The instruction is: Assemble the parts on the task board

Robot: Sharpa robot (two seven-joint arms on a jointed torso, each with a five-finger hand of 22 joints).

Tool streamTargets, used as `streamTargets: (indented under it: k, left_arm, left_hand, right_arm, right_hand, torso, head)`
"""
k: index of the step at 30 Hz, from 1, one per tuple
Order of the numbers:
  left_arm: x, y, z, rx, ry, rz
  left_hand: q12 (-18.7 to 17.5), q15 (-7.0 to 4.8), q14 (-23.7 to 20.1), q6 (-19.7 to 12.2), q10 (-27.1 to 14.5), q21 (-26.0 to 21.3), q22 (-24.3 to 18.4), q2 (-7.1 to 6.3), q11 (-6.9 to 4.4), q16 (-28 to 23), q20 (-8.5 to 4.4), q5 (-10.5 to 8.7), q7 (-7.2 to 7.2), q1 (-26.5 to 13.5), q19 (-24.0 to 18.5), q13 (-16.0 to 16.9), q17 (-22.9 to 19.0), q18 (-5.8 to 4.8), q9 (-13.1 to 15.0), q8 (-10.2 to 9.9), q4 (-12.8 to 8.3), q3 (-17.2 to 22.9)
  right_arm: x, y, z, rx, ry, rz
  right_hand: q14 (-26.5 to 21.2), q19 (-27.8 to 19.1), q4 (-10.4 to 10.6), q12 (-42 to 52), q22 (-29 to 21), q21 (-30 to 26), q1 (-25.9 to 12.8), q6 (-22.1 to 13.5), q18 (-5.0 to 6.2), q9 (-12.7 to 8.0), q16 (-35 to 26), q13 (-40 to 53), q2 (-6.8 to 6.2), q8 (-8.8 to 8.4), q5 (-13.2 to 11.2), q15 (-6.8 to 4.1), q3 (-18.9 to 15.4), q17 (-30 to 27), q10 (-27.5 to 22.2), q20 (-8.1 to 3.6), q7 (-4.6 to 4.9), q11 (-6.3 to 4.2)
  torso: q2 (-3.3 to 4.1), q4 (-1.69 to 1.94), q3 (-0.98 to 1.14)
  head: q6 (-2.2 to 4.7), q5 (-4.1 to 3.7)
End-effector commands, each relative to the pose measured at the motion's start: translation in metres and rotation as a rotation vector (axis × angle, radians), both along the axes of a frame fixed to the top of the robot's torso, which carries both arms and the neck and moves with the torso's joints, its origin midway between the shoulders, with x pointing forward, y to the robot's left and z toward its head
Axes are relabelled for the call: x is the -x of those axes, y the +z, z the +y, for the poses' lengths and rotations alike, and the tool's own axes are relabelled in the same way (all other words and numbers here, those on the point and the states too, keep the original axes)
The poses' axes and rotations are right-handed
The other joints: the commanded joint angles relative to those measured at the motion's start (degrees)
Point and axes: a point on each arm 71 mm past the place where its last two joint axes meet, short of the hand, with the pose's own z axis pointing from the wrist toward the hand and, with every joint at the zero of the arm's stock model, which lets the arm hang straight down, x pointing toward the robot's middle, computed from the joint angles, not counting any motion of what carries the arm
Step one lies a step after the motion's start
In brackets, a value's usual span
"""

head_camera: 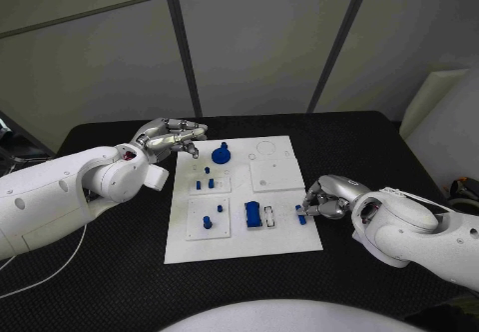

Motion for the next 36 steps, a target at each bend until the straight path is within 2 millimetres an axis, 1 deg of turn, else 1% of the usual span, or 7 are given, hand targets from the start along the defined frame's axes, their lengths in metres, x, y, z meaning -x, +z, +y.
streamTargets:
  k: [1,4,10,17,24,28,36]
  left_arm:
    - [0.0,0.001,-0.001,0.008,-0.01,-0.001]
    - [0.0,0.001,-0.001,0.008,-0.009,0.0]
    - [0.001,0.0,0.0,0.008,-0.009,0.001]
    - [0.001,-0.001,0.0,0.007,-0.009,0.002]
    - [0.001,-0.001,0.0,0.006,-0.01,0.004]
    - [0.001,-0.001,0.0,0.006,-0.012,0.006]
    - [0.001,-0.001,0.0,0.005,-0.014,0.009]
  left_hand:
    - [0.16,-0.1,-0.39,-0.26,-0.25,-0.06,-0.07,0.24,-0.02,0.32,0.35,-0.12,0.06,-0.1,0.22,0.09,-0.07,-1.04,0.0,0.24,0.03,-0.21]
    - [0.16,-0.1,-0.39,-0.26,-0.25,-0.06,-0.07,0.24,-0.02,0.32,0.35,-0.12,0.06,-0.1,0.22,0.09,-0.07,-1.04,0.0,0.24,0.03,-0.21]
    - [0.16,-0.1,-0.39,-0.26,-0.25,-0.06,-0.07,0.24,-0.02,0.32,0.35,-0.12,0.06,-0.1,0.22,0.09,-0.07,-1.04,0.0,0.24,0.03,-0.21]
    - [0.28,-0.1,-0.42,-0.32,-0.35,-0.1,-0.12,0.25,-0.01,0.34,0.35,-0.12,0.07,-0.03,0.24,0.09,-0.12,-1.04,-0.01,0.3,0.0,-0.24]
    - [0.35,-0.09,-0.44,-0.36,-0.4,-0.12,-0.15,0.26,0.0,0.36,0.35,-0.12,0.08,0.0,0.25,0.09,-0.16,-1.04,-0.01,0.34,-0.02,-0.26]
    - [0.35,-0.09,-0.44,-0.36,-0.4,-0.12,-0.15,0.26,0.0,0.36,0.35,-0.12,0.08,0.0,0.25,0.09,-0.16,-1.04,-0.01,0.34,-0.02,-0.26]
    - [0.38,-0.09,-0.45,-0.38,-0.44,-0.13,-0.17,0.26,0.01,0.37,0.35,-0.12,0.09,0.01,0.25,0.08,-0.17,-1.05,-0.01,0.35,-0.02,-0.27]
  right_arm:
    - [0.001,-0.003,0.001,0.05,0.013,0.03]
    - [0.002,-0.003,0.003,0.056,0.024,0.041]
    - [0.004,-0.006,0.008,0.068,0.045,0.062]
    - [0.007,-0.01,0.012,0.111,0.079,0.064]
    - [0.009,-0.016,0.021,0.207,0.148,0.027]
    - [0.011,-0.021,0.03,0.282,0.2,-0.004]
    - [0.012,-0.024,0.038,0.359,0.248,-0.052]
  right_hand:
    - [3.5,0.29,0.1,0.23,7.07,0.17,-0.35,0.56,-0.68,-0.03,0.34,0.12,-0.21,-0.15,0.17,0.26,-0.33,2.16,0.28,0.01,0.03,-0.1]
    - [3.51,0.32,0.12,0.33,7.11,0.2,-0.38,0.73,-0.69,-0.01,0.38,0.21,-0.24,-0.12,0.14,0.25,-0.39,2.23,0.32,0.0,-0.02,-0.13]
    - [3.51,0.31,0.07,0.35,7.11,0.19,-0.29,1.05,-0.69,0.03,0.39,0.25,-0.27,-0.07,0.1,0.2,-0.44,2.25,0.33,-0.03,-0.12,-0.21]
    - [3.51,0.3,-0.17,0.33,7.11,0.18,0.17,1.54,-0.68,0.11,0.42,0.31,-0.52,-0.02,-0.13,0.1,-0.53,2.32,0.29,-0.1,-0.27,-0.35]
    - [3.44,0.17,-0.81,0.09,6.98,0.04,1.42,1.74,-0.64,0.16,0.26,0.26,-0.99,-0.21,-0.21,-0.01,-0.52,2.08,0.1,-0.22,-0.33,-0.44]
    - [3.37,-0.07,-1.44,-0.2,6.74,-0.22,2.51,1.66,-0.58,0.15,0.13,0.15,-1.4,-0.48,-0.85,0.01,-0.48,1.94,-0.13,-0.25,-0.24,-0.39]
    - [3.34,-0.22,-2.39,-0.17,6.6,-0.39,4.36,1.63,-0.54,0.16,0.06,0.33,-1.09,-0.8,-0.66,0.03,0.16,1.94,-0.25,-0.24,-0.18,-0.36]
  torso:
    - [0.02,0.03,0.0]
    - [-0.03,-0.03,0.02]
    - [-0.05,0.03,-0.03]
    - [0.01,0.0,-0.03]
    - [0.0,0.05,-0.08]
    - [-0.02,0.13,-0.07]
    - [-0.06,0.04,-0.06]
  head:
    - [-0.16,0.1]
    - [-0.29,0.2]
    - [-0.4,0.3]
    - [-0.39,0.37]
    - [-0.46,0.34]
    - [-0.53,0.36]
    - [-0.46,0.49]
